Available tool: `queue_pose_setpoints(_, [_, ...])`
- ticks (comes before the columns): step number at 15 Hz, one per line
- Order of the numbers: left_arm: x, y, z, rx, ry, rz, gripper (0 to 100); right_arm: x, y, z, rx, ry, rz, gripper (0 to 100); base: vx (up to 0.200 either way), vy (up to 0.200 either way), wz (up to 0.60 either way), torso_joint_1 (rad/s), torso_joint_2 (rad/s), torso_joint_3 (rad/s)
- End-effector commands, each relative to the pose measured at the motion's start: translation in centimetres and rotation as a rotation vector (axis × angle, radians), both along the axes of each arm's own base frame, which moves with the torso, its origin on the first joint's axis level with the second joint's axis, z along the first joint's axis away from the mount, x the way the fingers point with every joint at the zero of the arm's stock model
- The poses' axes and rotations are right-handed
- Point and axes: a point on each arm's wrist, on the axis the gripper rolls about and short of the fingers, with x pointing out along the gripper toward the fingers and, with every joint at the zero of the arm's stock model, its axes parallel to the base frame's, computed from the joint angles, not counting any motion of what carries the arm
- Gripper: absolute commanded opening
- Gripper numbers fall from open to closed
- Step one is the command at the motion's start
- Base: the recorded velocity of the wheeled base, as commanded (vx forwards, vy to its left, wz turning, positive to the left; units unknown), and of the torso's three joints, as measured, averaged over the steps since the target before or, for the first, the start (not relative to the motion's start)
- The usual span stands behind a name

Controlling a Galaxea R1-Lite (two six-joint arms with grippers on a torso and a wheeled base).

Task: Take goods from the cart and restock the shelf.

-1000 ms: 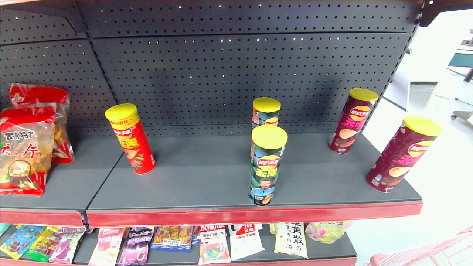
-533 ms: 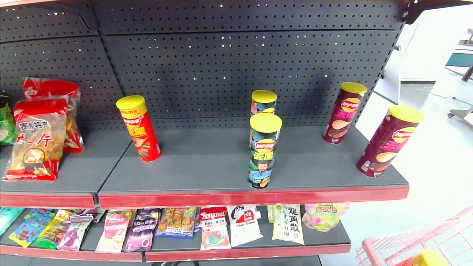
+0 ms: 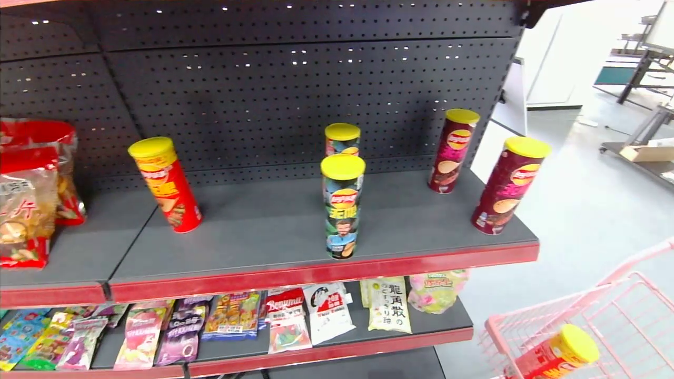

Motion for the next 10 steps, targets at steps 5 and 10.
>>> queue_pose_setpoints(5, [0.02, 0.0, 0.0, 0.001, 0.002, 0.0, 100, 0.01, -0.01, -0.01, 0.0, 0.001, 0.009, 100, 0.0, 0.0, -0.6, 0.001, 0.0, -0.001])
queue_pose_setpoints(10, [0.02, 0.0, 0.0, 0.0, 0.003, 0.0, 100, -0.01, -0.02, -0.01, 0.003, -0.002, 0.004, 100, 0.0, 0.0, -0.48, 0.001, 0.0, 0.002])
